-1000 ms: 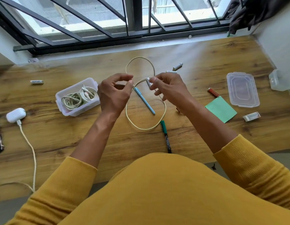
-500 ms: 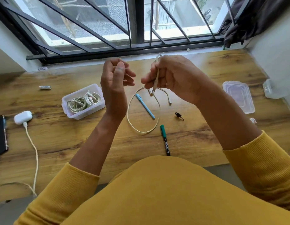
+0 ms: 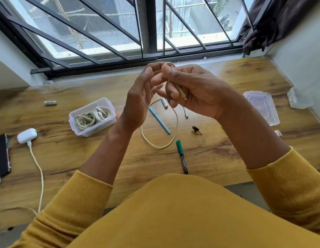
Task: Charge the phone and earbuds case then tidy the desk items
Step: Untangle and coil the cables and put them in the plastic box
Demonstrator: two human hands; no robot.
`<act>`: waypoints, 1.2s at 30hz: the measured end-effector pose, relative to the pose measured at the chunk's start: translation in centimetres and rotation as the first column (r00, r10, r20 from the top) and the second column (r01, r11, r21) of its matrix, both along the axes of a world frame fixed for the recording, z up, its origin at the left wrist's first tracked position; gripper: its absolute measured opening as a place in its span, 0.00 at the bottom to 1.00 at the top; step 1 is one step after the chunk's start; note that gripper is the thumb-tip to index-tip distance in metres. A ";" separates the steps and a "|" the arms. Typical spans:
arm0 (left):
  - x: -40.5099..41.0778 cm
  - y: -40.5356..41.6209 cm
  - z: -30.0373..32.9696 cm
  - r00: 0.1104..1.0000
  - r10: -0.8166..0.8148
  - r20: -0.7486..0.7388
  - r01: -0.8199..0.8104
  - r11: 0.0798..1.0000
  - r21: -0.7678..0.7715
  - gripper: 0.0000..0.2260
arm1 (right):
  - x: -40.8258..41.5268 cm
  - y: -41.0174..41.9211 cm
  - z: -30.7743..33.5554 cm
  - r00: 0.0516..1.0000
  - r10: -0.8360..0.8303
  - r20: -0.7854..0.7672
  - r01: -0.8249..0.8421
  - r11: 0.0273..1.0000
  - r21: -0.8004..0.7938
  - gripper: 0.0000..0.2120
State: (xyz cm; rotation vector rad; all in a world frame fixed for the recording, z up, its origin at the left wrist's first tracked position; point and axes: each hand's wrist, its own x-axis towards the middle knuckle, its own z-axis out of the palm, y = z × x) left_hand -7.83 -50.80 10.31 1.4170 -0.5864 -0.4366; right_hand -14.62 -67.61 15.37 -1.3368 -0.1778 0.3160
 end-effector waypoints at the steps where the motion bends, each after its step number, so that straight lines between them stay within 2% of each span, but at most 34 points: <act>1: 0.1 0.0 0.2 1.000 0.005 -0.003 -0.005 1.000 -0.002 0.23 | -0.1 0.0 0.0 1.000 -0.003 -0.008 0.003 1.000 0.000 0.24; 3: 0.4 0.0 0.4 1.000 0.018 -0.021 -0.018 1.000 -0.012 0.21 | -0.2 0.0 0.0 1.000 0.016 -0.024 -0.016 1.000 0.009 0.27; 6: 0.8 0.1 0.7 0.999 -0.011 -0.037 0.010 1.000 -0.026 0.22 | 0.1 -0.2 0.0 0.996 0.077 -0.044 -0.073 0.993 0.087 0.17; 9: 0.8 0.2 1.0 0.996 -0.039 -0.080 0.033 0.997 -0.072 0.22 | 0.4 -0.3 0.0 0.987 0.145 -0.065 -0.130 0.972 0.198 0.13; 12: 1.0 0.2 0.9 0.996 -0.032 -0.082 0.025 0.996 -0.085 0.18 | 0.3 -0.5 0.2 0.984 0.160 -0.074 -0.138 0.960 0.242 0.13; 16: 1.1 -0.3 -0.1 0.992 0.084 0.094 -0.087 0.996 0.019 0.10 | 0.1 -0.6 0.6 0.998 -0.039 -0.039 0.047 0.967 0.252 0.17; 19: 0.5 -0.5 -0.7 0.976 0.135 0.171 -0.143 0.989 0.036 0.07 | 0.0 -0.4 1.1 0.984 -0.168 -0.058 0.178 0.938 0.298 0.15; 23: 0.4 -0.7 -0.6 0.957 0.112 0.267 -0.136 0.988 0.074 0.05 | 0.1 0.2 1.2 0.967 -0.252 -0.032 0.252 0.936 0.247 0.17; 27: 0.6 -0.3 -1.1 0.946 0.114 0.303 -0.166 0.974 0.152 0.08 | 0.2 0.5 1.6 0.917 -0.395 0.053 0.373 0.898 0.234 0.17; 29: 0.3 0.0 -1.5 0.961 0.077 0.265 -0.131 0.973 0.190 0.08 | 0.4 0.5 2.1 0.899 -0.428 0.087 0.388 0.875 0.290 0.17; 32: -0.7 -0.2 -1.6 0.966 -0.081 0.247 0.027 0.976 0.215 0.09 | 1.2 0.6 2.2 0.870 -0.477 0.123 0.422 0.851 0.312 0.16; 36: -1.1 -0.2 -0.8 0.958 -0.170 0.232 0.117 0.967 0.225 0.10 | 2.1 0.9 1.2 0.791 -0.583 0.184 0.559 0.812 0.167 0.16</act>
